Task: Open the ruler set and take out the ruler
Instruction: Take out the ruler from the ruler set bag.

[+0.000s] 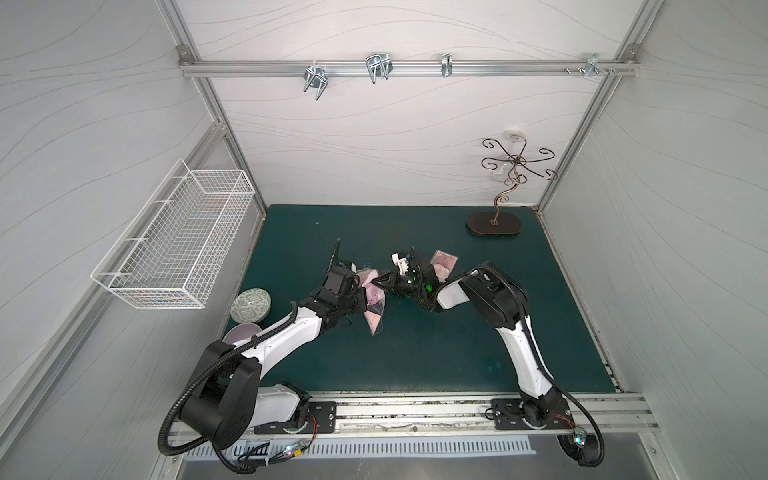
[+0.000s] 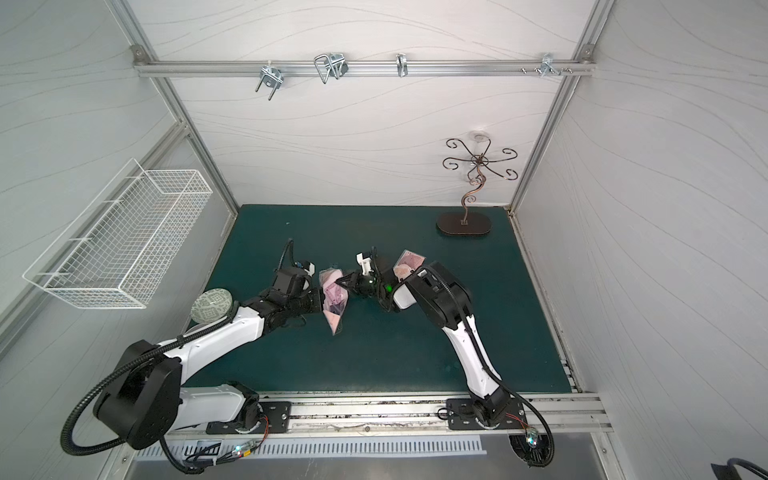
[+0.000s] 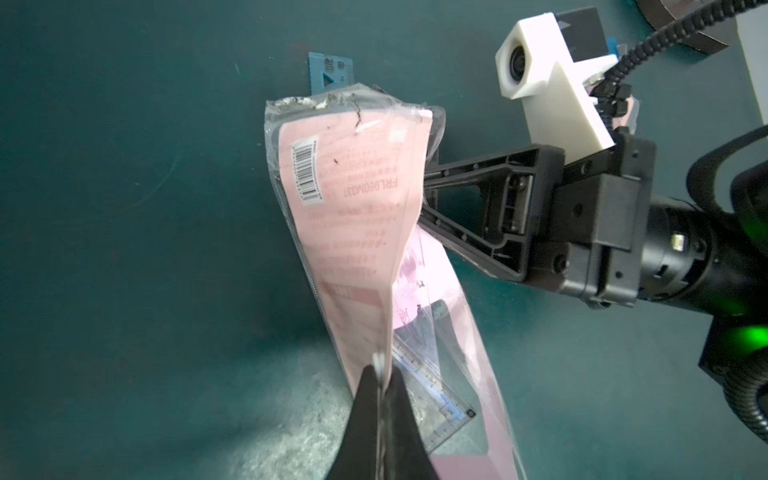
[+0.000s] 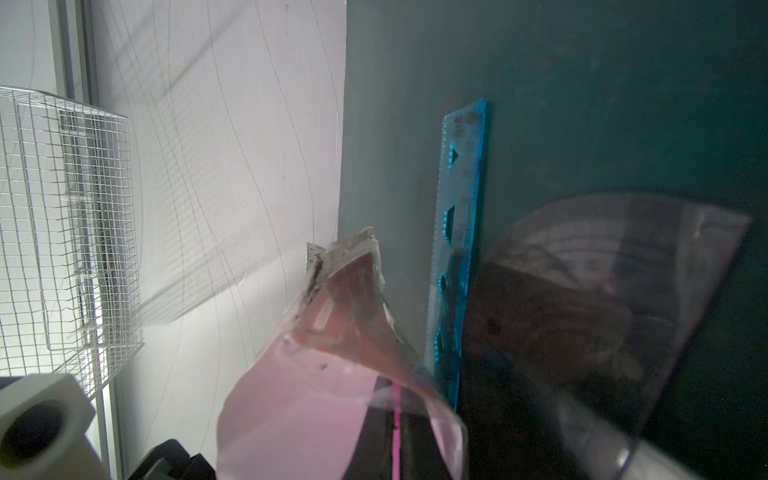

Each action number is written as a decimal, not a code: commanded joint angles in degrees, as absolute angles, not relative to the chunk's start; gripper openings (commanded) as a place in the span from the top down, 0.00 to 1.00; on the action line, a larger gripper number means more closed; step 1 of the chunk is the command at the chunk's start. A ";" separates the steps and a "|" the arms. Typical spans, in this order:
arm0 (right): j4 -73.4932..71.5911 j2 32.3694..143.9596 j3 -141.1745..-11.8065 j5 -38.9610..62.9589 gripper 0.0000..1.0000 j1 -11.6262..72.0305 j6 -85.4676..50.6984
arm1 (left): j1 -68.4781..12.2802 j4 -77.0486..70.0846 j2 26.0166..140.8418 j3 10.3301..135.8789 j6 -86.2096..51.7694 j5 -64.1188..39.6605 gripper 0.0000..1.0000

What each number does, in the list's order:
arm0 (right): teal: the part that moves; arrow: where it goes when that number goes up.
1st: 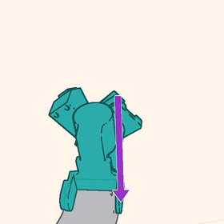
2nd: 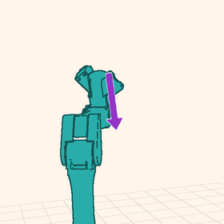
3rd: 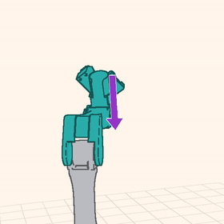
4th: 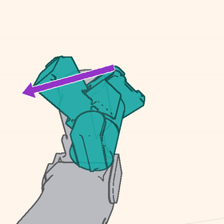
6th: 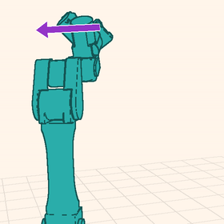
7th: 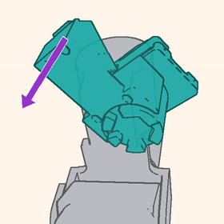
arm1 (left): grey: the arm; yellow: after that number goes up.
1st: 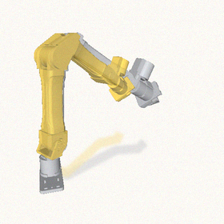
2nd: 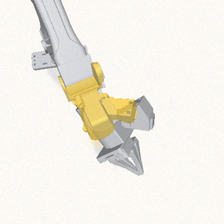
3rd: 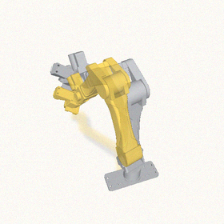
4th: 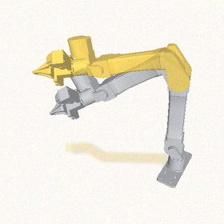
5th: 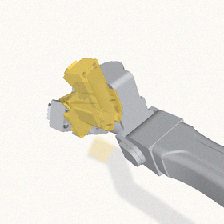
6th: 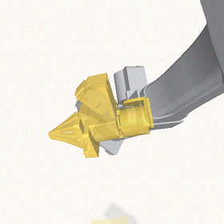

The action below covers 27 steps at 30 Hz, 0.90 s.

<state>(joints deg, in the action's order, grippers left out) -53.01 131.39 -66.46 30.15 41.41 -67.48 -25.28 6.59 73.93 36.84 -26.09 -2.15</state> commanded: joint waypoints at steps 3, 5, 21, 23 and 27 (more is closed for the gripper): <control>-56.23 127.13 -66.75 30.50 1.00 40.80 -65.45 | -25.14 7.03 73.83 38.92 -24.96 -2.71 1.00; -57.35 126.51 -66.60 30.82 1.00 40.72 -65.25 | -25.15 6.86 73.96 39.08 -24.79 -2.72 1.00; -45.91 111.40 -62.15 26.65 1.00 38.15 -52.40 | -25.14 14.11 75.52 42.55 -23.20 3.63 1.00; -43.97 109.73 -62.13 26.33 1.00 37.46 -52.38 | -25.14 15.30 75.59 43.14 -22.51 4.67 1.00; -40.78 107.83 -61.84 27.15 1.00 35.41 -53.17 | -25.06 16.99 74.27 43.09 -22.79 8.11 1.00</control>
<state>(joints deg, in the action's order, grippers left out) -44.51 109.86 -62.50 27.68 36.71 -53.89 -25.26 15.14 75.81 40.80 -23.90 3.92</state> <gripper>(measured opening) 0.053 0.056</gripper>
